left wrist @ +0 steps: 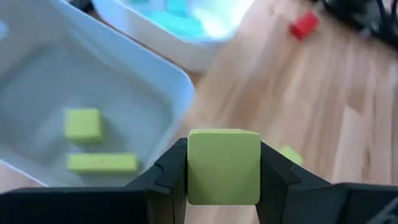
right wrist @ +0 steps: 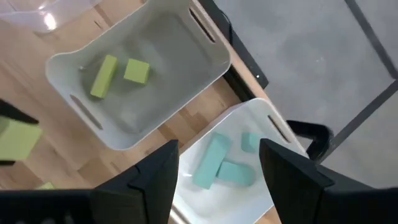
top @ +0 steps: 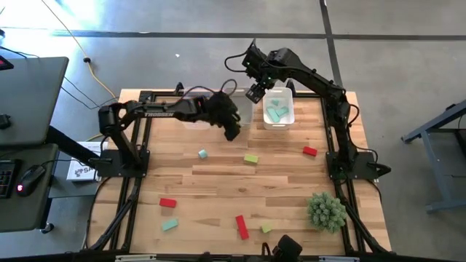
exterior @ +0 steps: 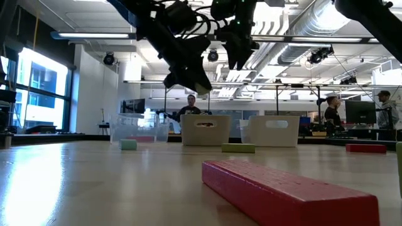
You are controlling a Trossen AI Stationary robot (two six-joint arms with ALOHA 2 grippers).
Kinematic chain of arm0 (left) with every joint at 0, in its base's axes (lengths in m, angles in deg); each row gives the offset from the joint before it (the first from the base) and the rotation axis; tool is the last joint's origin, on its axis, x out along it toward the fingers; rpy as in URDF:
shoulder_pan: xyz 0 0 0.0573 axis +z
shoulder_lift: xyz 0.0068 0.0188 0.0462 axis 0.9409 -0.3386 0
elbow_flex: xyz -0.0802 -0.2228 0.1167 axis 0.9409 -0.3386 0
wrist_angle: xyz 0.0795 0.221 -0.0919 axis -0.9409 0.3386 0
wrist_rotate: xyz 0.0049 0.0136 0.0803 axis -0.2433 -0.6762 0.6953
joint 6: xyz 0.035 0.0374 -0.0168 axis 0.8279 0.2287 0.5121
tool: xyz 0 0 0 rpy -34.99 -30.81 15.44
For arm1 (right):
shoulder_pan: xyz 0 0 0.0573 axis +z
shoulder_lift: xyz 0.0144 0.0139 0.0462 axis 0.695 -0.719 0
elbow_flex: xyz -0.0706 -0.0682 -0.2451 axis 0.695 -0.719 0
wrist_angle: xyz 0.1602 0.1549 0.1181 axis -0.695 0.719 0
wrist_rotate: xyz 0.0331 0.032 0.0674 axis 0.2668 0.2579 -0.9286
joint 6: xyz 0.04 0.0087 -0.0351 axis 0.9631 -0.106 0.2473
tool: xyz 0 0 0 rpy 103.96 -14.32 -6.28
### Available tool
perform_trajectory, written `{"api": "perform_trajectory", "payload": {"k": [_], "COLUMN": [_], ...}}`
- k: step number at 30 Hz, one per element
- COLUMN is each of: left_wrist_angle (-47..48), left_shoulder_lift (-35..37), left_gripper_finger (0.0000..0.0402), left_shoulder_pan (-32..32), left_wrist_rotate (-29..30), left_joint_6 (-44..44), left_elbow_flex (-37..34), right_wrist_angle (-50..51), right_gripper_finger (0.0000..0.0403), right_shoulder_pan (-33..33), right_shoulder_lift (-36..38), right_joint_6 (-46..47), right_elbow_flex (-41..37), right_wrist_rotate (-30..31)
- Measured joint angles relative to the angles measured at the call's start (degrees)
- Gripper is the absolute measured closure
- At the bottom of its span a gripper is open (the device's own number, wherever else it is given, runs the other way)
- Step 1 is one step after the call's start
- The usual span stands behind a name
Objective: Sort & place blocks by color
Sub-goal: Put the green block into the gray bin, then put the blue block into the white bin
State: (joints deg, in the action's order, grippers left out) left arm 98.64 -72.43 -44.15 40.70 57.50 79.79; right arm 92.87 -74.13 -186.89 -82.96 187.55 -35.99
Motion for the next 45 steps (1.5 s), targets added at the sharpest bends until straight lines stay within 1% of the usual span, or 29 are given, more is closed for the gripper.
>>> {"api": "perform_trajectory", "payload": {"k": [3,7,12,20,24,29,31,39,45], "left_wrist_angle": [-1.77,-4.48,-5.80,-7.19,-8.97,-8.18,-7.95,-7.45,-0.02], "left_shoulder_lift": [0.01,-1.08,-4.31,-9.49,-11.04,-12.19,-12.21,-12.21,-11.34], "left_gripper_finger": [0.0297,0.0297,0.0297,0.0296,0.0273,0.0249,0.0244,0.0218,0.0208], "left_shoulder_pan": [2.47,5.61,8.54,9.62,9.49,9.51,9.55,10.72,12.35], "left_wrist_rotate": [0.46,0.84,1.53,1.87,1.76,1.48,0.78,-5.28,-7.84], "left_joint_6": [-0.83,-1.46,-2.33,-3.18,-4.58,-6.94,-8.03,-10.44,-8.32], "left_elbow_flex": [0.00,0.00,-0.01,-0.02,-0.02,-0.02,-0.02,0.29,4.72], "right_wrist_angle": [-0.84,-3.05,-5.13,-6.07,-6.02,-6.01,-5.99,-5.42,-4.21], "right_gripper_finger": [0.0192,0.0192,0.0192,0.0192,0.0192,0.0192,0.0192,0.0192,0.0192], "right_shoulder_pan": [-1.06,-2.51,-4.11,-5.61,-5.91,-5.91,-5.88,-5.88,-5.88], "right_shoulder_lift": [0.00,0.00,0.00,0.00,0.00,0.00,0.00,0.00,0.00], "right_joint_6": [-1.67,-2.55,-3.37,-4.72,-4.88,-4.90,-4.95,-5.95,-5.97], "right_elbow_flex": [0.00,0.00,0.00,-0.20,-0.22,-0.22,-0.22,-0.22,-0.22], "right_wrist_rotate": [1.35,1.24,1.08,0.87,0.86,0.86,0.84,0.35,-2.83]}}
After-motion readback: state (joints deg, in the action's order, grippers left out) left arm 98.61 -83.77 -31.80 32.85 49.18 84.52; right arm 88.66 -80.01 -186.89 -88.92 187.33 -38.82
